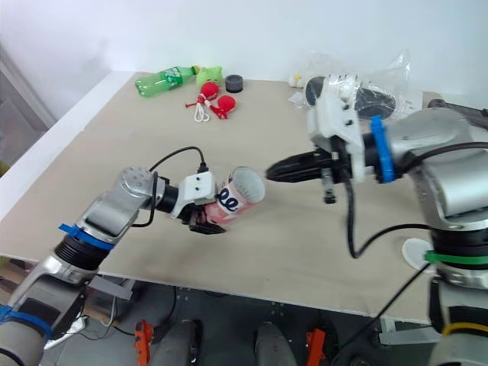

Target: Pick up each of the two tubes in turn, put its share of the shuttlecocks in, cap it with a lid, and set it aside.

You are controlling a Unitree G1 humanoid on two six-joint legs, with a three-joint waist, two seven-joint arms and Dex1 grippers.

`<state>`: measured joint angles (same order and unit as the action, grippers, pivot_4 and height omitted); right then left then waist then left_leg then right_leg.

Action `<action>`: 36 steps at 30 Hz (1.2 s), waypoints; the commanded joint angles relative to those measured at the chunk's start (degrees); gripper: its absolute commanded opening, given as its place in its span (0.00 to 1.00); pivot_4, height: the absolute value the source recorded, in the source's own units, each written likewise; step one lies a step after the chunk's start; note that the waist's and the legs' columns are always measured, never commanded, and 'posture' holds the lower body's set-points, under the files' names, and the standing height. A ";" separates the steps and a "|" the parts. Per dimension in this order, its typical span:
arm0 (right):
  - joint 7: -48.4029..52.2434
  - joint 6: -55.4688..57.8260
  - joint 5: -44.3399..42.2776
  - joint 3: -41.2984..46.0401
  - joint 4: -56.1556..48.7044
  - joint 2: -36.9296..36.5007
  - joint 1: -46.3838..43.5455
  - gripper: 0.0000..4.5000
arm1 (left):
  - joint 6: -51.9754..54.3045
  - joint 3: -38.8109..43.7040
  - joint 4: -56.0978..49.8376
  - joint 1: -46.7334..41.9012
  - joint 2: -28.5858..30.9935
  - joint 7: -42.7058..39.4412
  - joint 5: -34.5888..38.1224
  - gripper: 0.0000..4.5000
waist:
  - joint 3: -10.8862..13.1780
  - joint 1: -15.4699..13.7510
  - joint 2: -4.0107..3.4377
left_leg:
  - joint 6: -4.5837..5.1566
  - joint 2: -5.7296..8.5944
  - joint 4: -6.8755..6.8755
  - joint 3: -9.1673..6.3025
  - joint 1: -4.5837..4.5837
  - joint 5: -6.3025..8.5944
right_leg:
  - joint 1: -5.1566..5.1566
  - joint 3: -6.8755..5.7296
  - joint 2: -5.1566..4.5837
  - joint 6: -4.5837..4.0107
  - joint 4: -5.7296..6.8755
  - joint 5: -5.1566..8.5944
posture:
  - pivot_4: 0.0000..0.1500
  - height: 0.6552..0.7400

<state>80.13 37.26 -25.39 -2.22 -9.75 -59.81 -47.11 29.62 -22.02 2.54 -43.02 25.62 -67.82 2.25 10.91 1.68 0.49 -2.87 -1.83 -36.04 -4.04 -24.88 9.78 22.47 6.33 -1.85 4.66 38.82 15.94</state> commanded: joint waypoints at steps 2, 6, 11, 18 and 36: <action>6.10 -9.21 7.06 -1.37 10.38 -7.50 -1.29 0.15 | -4.76 4.76 -1.16 1.39 -4.11 4.87 3.89 0.81 | 0.03 0.29 0.04 | 0.00 0.02 -0.01 0.04 -0.18 0.00 | 0.20 0.01 -0.04 0.00 -0.04 -0.04 | 1.00 1.00; 10.33 -17.21 14.11 -5.56 19.84 -10.59 -3.45 0.51 | -11.35 7.70 0.09 5.61 -11.77 11.48 6.86 0.81 | 0.02 1.09 0.02 | 0.00 0.03 0.24 0.07 -0.18 0.00 | 0.38 0.05 -0.05 -0.29 -0.03 -0.15 | 1.00 1.00; 12.36 -28.50 23.61 -11.09 29.14 -14.03 -3.18 0.92 | -15.92 7.90 -0.27 11.07 -17.66 16.25 8.16 0.81 | 0.03 1.07 0.00 | -0.01 0.06 0.37 0.07 -0.18 0.00 | 0.45 0.06 -0.06 -0.33 0.00 -0.14 | 1.00 1.00; 12.32 -40.52 33.81 -17.39 44.30 -14.23 -4.36 1.00 | -20.11 6.97 4.63 15.50 -21.64 20.80 7.34 0.81 | 0.03 1.07 -0.01 | -0.36 0.19 0.37 0.10 -0.15 -0.21 | 0.40 0.07 -0.20 -0.23 -0.01 -0.17 | 1.00 1.00; 11.37 -50.22 44.84 -20.33 65.98 -8.53 -9.64 1.00 | -28.34 5.67 12.79 16.66 -23.15 23.08 5.06 0.81 | 0.00 1.24 -0.07 | -0.81 0.21 0.57 0.11 0.47 -0.49 | -0.19 0.16 -0.19 0.07 -0.03 -0.13 | 1.00 1.00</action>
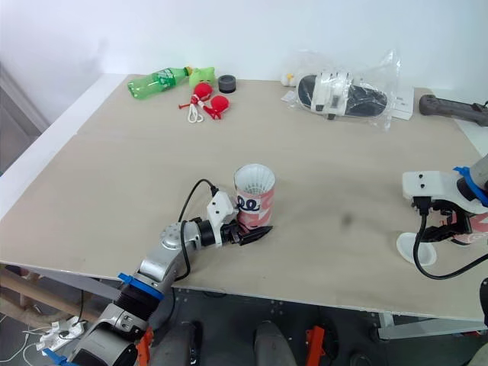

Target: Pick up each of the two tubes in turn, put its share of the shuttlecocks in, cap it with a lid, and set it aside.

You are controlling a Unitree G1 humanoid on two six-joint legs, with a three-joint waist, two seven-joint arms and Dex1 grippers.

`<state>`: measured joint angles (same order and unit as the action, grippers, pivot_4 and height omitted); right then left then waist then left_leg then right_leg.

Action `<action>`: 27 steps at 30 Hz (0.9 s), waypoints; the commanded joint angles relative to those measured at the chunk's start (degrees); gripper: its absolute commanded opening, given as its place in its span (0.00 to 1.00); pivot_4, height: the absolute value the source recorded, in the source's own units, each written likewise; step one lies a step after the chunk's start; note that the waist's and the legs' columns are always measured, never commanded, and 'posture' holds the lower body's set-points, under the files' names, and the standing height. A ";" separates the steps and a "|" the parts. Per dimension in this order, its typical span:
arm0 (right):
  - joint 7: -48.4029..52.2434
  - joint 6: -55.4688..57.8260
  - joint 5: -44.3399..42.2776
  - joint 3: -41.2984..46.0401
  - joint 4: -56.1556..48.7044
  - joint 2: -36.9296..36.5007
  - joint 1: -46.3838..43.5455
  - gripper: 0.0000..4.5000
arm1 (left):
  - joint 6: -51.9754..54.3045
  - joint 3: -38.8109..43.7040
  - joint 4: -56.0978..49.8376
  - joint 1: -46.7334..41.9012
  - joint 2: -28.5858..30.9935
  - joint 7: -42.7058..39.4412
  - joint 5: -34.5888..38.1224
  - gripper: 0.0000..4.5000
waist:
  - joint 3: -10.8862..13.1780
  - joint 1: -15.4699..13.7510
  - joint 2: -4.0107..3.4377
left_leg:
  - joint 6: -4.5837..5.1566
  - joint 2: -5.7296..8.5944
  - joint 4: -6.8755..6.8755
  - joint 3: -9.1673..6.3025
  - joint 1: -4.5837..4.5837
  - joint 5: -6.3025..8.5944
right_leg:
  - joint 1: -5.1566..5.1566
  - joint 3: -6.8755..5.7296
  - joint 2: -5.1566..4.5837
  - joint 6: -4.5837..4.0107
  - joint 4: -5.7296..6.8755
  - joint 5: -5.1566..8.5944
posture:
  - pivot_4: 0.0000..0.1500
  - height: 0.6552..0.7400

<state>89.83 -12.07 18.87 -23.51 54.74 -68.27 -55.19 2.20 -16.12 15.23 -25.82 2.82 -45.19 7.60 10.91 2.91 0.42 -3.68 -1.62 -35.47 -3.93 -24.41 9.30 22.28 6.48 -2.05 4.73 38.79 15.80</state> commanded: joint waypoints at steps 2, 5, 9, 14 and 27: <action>1.20 -0.96 1.02 1.04 2.62 0.68 -1.60 1.00 | -0.95 -0.30 -0.02 -0.45 -0.34 0.49 -0.34 0.81 | 0.00 0.01 0.00 | 0.00 0.00 0.00 0.00 0.02 0.00 | -0.03 0.00 0.00 0.00 0.00 0.00 | 1.00 1.00; 1.11 -0.05 1.00 1.28 4.48 2.13 -1.08 1.00 | -0.96 -0.35 -0.29 -0.38 -0.32 0.58 -0.38 0.81 | 0.00 0.01 0.00 | -0.01 0.00 0.02 0.00 0.04 0.00 | -0.05 0.00 0.00 -0.05 0.00 -0.03 | 1.00 1.00; 0.21 -0.13 1.70 1.00 6.38 3.43 -1.03 1.00 | -1.04 -0.24 0.00 -0.65 -0.32 0.60 -0.40 0.81 | 0.00 0.02 -0.01 | -0.01 0.00 0.02 0.00 0.08 -0.01 | -0.09 0.01 0.00 -0.10 0.00 -0.06 | 1.00 1.00; -0.06 0.17 2.20 1.18 7.82 4.48 -0.75 0.94 | -1.10 -0.04 0.24 -0.98 -0.27 0.66 -0.42 0.81 | 0.01 0.02 0.02 | -0.02 0.00 0.01 -0.01 0.12 -0.01 | -0.15 0.00 0.01 -0.07 0.00 -0.04 | 1.00 1.00; -0.52 0.07 3.33 1.45 10.11 5.14 0.33 0.02 | -1.45 0.36 0.37 -1.23 0.06 1.11 -0.24 0.81 | 0.04 0.02 0.11 | -0.03 0.00 -0.02 -0.04 0.26 -0.02 | -0.39 -0.03 0.01 0.06 -0.12 -0.04 | 1.00 1.00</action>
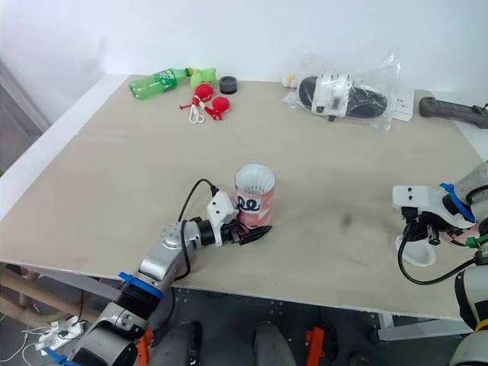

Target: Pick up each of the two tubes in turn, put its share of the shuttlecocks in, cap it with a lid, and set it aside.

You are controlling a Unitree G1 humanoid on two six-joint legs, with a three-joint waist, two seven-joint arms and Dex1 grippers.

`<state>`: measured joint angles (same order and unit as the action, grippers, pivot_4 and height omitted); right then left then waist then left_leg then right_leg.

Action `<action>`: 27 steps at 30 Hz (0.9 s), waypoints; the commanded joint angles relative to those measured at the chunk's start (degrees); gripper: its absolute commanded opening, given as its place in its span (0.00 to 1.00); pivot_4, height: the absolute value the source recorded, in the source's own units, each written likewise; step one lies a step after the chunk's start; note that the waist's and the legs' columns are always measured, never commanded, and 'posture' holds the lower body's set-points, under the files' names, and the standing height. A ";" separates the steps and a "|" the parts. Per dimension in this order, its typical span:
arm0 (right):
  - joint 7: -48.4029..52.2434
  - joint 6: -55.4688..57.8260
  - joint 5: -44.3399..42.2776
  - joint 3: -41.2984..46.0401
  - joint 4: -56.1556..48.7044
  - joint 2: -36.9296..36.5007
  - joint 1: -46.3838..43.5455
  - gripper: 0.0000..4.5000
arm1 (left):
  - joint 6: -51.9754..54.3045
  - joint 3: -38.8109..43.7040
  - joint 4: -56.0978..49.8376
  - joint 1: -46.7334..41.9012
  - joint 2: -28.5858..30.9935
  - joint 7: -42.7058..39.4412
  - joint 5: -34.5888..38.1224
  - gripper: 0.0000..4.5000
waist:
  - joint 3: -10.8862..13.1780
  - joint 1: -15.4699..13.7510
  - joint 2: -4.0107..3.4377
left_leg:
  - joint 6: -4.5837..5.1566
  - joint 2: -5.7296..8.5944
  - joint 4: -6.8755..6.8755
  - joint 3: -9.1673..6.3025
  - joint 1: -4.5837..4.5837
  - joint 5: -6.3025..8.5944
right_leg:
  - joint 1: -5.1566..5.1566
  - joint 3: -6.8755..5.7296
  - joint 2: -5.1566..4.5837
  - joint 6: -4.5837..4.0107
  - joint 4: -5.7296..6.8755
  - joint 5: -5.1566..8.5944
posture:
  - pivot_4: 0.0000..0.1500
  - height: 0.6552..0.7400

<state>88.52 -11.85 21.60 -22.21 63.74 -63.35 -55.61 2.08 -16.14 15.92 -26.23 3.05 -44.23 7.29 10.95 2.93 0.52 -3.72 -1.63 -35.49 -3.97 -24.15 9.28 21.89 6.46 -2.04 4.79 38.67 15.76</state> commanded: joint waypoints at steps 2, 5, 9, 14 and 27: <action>1.33 -0.05 0.14 0.60 0.89 0.15 0.74 0.02 | -1.41 0.40 -0.21 -0.90 -0.13 0.18 0.07 0.81 | 0.00 0.01 0.00 | 0.00 0.00 0.00 -0.01 0.03 0.00 | -0.02 0.00 0.00 0.00 0.00 0.00 | 1.00 1.00; 3.64 0.86 -3.04 1.47 -1.97 -0.46 -0.24 0.02 | -1.48 0.37 -0.04 -1.03 -0.04 0.06 0.05 0.81 | 0.00 0.00 0.00 | 0.00 0.00 0.01 -0.01 0.03 0.00 | -0.02 -0.01 0.00 0.00 0.00 0.00 | 1.00 1.00; 3.98 7.28 -14.36 -0.16 -14.20 -3.43 -2.04 0.02 | -1.68 0.46 0.47 -1.37 0.20 -0.24 0.12 0.81 | -0.04 0.43 -0.11 | 0.00 0.00 0.04 0.00 0.02 0.00 | 0.02 0.03 0.00 0.00 0.00 0.00 | 1.00 1.00; 3.98 24.11 -35.42 0.14 -36.59 -8.23 -3.93 0.02 | -1.85 0.46 1.32 -1.92 0.27 -0.50 0.18 0.81 | -0.04 0.54 -0.23 | 0.00 0.01 0.11 -0.02 -0.03 0.01 | 0.08 0.04 0.00 0.02 0.01 0.06 | 1.00 1.00; 3.65 44.49 -48.03 7.26 -53.68 6.96 -18.81 0.02 | -2.74 0.26 4.19 -3.71 -0.06 -1.47 -0.15 0.81 | -0.01 0.18 -0.18 | 0.00 -0.01 0.10 -0.06 -0.39 0.03 | 0.43 -0.04 0.01 0.02 -0.07 0.03 | 1.00 1.00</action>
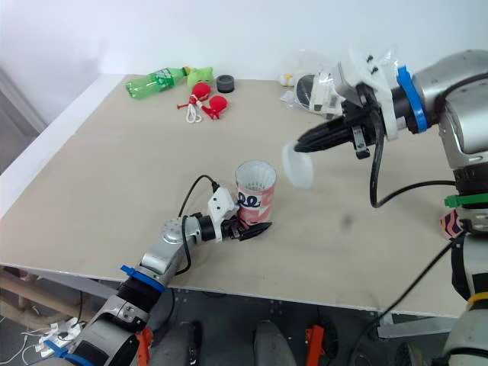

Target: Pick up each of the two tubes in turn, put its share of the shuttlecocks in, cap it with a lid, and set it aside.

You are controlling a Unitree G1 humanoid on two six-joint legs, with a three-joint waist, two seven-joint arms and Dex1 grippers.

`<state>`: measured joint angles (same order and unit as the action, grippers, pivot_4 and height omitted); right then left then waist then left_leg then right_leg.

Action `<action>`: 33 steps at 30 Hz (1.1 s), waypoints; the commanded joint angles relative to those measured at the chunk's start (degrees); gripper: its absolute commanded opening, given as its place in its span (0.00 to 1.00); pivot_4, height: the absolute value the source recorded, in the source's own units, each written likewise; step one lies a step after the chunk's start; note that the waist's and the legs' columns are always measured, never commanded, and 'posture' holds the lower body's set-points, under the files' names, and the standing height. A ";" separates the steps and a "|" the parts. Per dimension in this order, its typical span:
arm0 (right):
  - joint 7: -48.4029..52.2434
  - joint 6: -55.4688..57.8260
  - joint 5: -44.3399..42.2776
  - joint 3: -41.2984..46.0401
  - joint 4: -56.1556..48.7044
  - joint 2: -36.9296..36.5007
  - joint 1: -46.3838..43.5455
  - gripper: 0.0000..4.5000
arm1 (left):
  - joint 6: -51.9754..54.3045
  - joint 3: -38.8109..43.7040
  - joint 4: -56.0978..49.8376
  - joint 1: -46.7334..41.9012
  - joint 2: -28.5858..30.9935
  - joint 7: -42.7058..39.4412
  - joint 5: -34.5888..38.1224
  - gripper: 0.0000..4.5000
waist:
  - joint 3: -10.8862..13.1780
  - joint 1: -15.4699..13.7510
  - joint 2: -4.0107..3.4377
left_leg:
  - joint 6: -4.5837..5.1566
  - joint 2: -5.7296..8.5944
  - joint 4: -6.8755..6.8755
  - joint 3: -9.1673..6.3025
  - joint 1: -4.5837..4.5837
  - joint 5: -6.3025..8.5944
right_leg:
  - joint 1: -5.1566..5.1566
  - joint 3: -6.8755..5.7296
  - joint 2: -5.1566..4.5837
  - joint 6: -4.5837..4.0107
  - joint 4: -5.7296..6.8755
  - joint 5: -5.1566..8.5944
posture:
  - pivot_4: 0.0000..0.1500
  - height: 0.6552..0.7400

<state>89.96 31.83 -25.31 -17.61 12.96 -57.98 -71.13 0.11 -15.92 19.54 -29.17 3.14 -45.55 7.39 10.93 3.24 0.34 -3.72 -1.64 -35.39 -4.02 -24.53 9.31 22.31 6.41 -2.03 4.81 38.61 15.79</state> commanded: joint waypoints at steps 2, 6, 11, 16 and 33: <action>2.50 0.41 -1.32 2.51 -3.47 2.67 -4.21 0.02 | -0.88 -0.03 0.71 -0.84 -0.20 -0.19 -0.30 0.81 | 0.00 -0.37 0.00 | 0.00 0.00 0.00 -0.01 -0.09 0.00 | 0.10 -0.01 0.00 -0.05 0.00 -0.02 | 1.00 1.00; 2.53 -1.39 -1.37 0.19 -2.98 4.12 -6.14 0.02 | -0.95 -0.05 0.73 -0.75 -0.11 -0.18 -0.35 0.81 | 0.00 -0.46 0.00 | 0.00 0.00 0.01 -0.03 -0.17 0.00 | 0.15 -0.05 0.00 -0.19 0.00 -0.09 | 1.00 1.00; 2.53 -4.97 -0.88 -5.54 0.07 5.80 -9.88 0.02 | -1.08 -0.13 0.83 -0.65 -0.21 -0.02 -0.45 0.81 | -0.01 -0.32 -0.01 | 0.00 -0.04 0.01 -0.04 -0.13 0.00 | 0.17 -0.06 0.04 -0.06 0.00 -0.01 | 1.00 1.00; 2.53 -5.50 -1.66 -10.54 2.29 7.99 -13.64 0.02 | -1.33 -0.41 1.08 -0.55 -0.62 0.03 -0.56 0.81 | -0.01 -0.40 -0.01 | 0.00 -0.04 0.00 -0.03 -0.14 0.00 | 0.18 -0.05 0.03 -0.06 0.01 -0.03 | 1.00 1.00; 2.53 -16.69 4.58 -22.92 14.64 10.21 -19.48 0.02 | -2.03 -0.72 1.18 -0.21 -0.98 0.28 -0.73 0.81 | -0.01 -0.42 -0.01 | 0.00 -0.05 0.02 -0.05 -0.17 0.00 | 0.22 -0.07 0.04 -0.24 0.02 -0.10 | 1.00 1.00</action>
<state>90.24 16.62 -20.39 -41.08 27.70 -47.19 -87.97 -1.54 -16.11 20.80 -29.64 2.63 -45.44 7.22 10.93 2.82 0.33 -3.72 -1.68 -35.36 -4.08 -24.70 9.31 22.54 6.34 -1.99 4.57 38.62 15.69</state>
